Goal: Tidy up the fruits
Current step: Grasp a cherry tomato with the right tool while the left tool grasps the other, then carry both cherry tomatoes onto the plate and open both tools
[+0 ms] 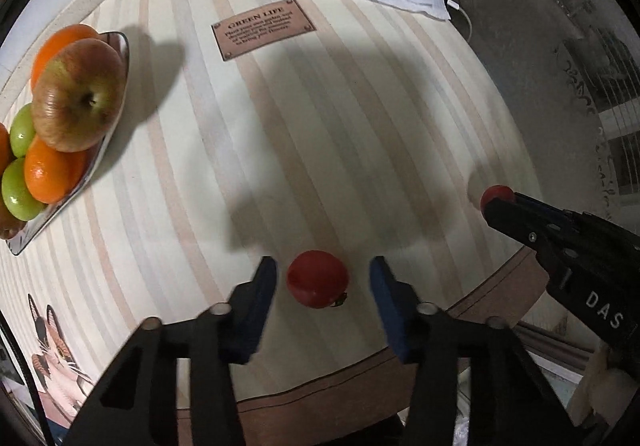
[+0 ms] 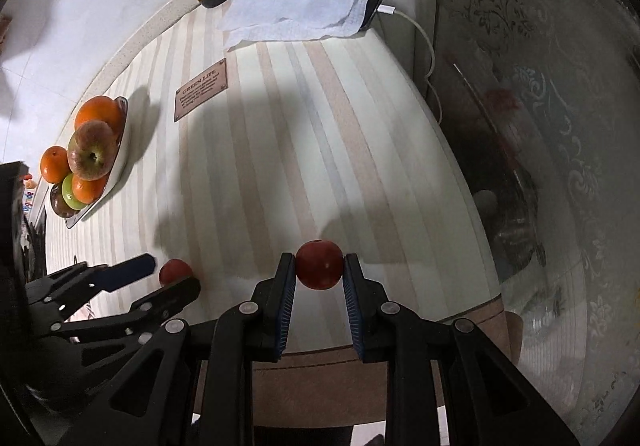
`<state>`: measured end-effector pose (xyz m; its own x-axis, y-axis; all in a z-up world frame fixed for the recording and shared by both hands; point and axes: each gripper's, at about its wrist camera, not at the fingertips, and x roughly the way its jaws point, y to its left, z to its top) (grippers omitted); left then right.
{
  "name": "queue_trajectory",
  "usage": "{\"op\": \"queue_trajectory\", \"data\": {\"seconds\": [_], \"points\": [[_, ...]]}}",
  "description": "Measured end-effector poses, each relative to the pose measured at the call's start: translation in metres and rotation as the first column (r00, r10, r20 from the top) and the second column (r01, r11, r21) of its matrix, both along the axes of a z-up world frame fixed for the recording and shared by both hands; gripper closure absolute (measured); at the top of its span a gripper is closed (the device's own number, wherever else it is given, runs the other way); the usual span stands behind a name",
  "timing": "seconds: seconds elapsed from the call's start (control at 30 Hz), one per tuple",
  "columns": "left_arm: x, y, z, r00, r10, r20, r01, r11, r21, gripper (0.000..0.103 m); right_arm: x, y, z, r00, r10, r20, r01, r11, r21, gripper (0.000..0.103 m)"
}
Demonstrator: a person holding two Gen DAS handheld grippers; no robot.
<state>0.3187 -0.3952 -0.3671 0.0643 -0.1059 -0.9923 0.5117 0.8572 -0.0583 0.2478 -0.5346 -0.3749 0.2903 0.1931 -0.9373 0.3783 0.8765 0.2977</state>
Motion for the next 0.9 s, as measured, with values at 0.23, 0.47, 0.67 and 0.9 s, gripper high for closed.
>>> {"op": "queue_trajectory", "data": {"seconds": [0.23,0.47,0.67,0.9], "points": [[0.001,0.001,-0.001,1.0,0.001,0.006,-0.001,1.0,-0.009,0.073,-0.004,0.0,0.005,1.0,0.002,0.005,-0.002,1.0,-0.006,0.077],[-0.002,0.028,0.001,0.999,0.032,0.011,-0.032,0.999,-0.017,0.074,0.0,0.004,0.011,1.0,0.019,0.016,-0.019,1.0,-0.003,0.077],[0.002,0.089,0.014,0.992,0.122,0.03,-0.122,0.992,-0.015,0.074,0.01,0.033,0.021,0.996,0.084,0.035,-0.085,0.996,0.024,0.077],[0.009,0.175,0.024,0.953,0.301,0.019,-0.3,0.953,-0.037,0.074,0.03,0.104,0.021,0.972,0.233,0.044,-0.236,0.968,0.089,0.077]]}}
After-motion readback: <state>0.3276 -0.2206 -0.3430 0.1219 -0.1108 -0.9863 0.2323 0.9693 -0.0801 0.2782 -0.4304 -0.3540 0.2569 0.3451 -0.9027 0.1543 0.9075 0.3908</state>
